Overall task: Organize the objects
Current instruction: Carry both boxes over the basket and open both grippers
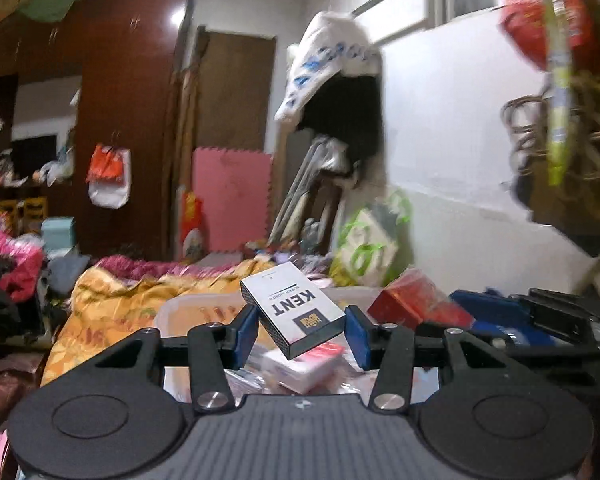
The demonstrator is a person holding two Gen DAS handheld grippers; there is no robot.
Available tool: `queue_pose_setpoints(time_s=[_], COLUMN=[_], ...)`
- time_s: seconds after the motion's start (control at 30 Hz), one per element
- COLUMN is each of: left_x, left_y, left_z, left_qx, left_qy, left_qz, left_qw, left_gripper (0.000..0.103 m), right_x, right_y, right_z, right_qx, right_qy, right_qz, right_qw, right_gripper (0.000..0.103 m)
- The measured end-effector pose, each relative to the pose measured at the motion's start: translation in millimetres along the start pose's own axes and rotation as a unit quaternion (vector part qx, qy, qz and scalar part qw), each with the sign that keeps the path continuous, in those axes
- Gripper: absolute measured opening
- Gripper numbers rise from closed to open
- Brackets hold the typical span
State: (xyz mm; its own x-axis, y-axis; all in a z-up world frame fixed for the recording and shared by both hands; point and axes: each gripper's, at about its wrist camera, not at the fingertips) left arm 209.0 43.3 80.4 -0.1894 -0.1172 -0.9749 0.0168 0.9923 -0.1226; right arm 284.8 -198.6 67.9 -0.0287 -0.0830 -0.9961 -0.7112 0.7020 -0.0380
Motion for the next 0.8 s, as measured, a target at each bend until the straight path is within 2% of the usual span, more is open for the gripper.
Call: queue_pose_setpoints(time_s=[0.03,0.07,0.1,0.13,0.23,0.33,0.4,0.47,0.57,0.6,0.7,0.8], left_x=[2.2,4.4,7.1,9.4,15.2,15.7,14.9,13.7,17.8,21.1,29.3,33.9], left_y=[3.4,7.2,11.7,14.6,20.4,14.5,10.8,4.3,-5.5,-10.2,-18.3,-22.9], left_z=[11.6,16.8,26.4,29.8,28.9,16.0,3.4,-6.5,-15.4,-18.0,-26.3,-33.1], left_qx=[-0.017,-0.027,-0.036,-0.04,-0.051,-0.062,-0.06,-0.053,-0.046,-0.048,-0.044,-0.034], left_qy=[0.006,0.01,0.016,0.018,0.02,-0.011,-0.029,-0.038,-0.036,-0.032,-0.031,-0.029], left_qz=[-0.007,-0.012,-0.019,-0.025,-0.022,0.001,0.007,0.018,0.038,0.047,0.053,0.052], left_qw=[0.9998,0.9995,0.999,0.9987,0.9983,0.998,0.9977,0.9977,0.9976,0.9972,0.9972,0.9977], left_gripper=[0.062,0.079,0.088,0.089,0.089,0.094,0.102,0.103,0.103,0.103,0.103,0.103], right_x=[3.4,7.0,10.7,15.0,22.1,22.3,19.7,15.4,12.5,11.8,16.3,24.7], right_y=[-2.2,-4.0,-5.3,-7.8,-16.6,-21.7,-18.7,-18.5,-24.1,-26.9,-27.0,-28.6], right_z=[11.6,19.8,25.0,26.8,21.7,9.4,0.4,-8.5,-25.5,-27.6,-37.5,-52.7], right_qx=[-0.006,-0.004,0.005,0.016,0.008,0.005,0.016,0.024,0.029,0.04,0.113,0.106], right_qy=[0.012,0.019,0.018,0.011,0.01,0.001,-0.003,-0.013,-0.022,-0.021,-0.022,-0.033], right_qz=[-0.003,-0.005,-0.006,-0.006,0.018,0.028,0.015,0.009,0.035,0.044,0.051,0.043], right_qw=[1.0,1.0,1.0,1.0,1.0,1.0,1.0,1.0,0.999,0.998,0.992,0.993], right_gripper=[0.059,0.073,0.083,0.094,0.096,0.103,0.103,0.103,0.103,0.103,0.103,0.103])
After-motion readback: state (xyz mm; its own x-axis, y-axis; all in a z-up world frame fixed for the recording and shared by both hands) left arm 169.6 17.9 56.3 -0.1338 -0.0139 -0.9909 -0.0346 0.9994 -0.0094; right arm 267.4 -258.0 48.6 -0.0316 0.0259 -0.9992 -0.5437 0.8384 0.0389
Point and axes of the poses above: each gripper's, at about its wrist camera, not at the fingertips, and z roughly the way its jaws point, y to its left, x to its underside, and after that the axes turned 8 degrees about -y, right-handed
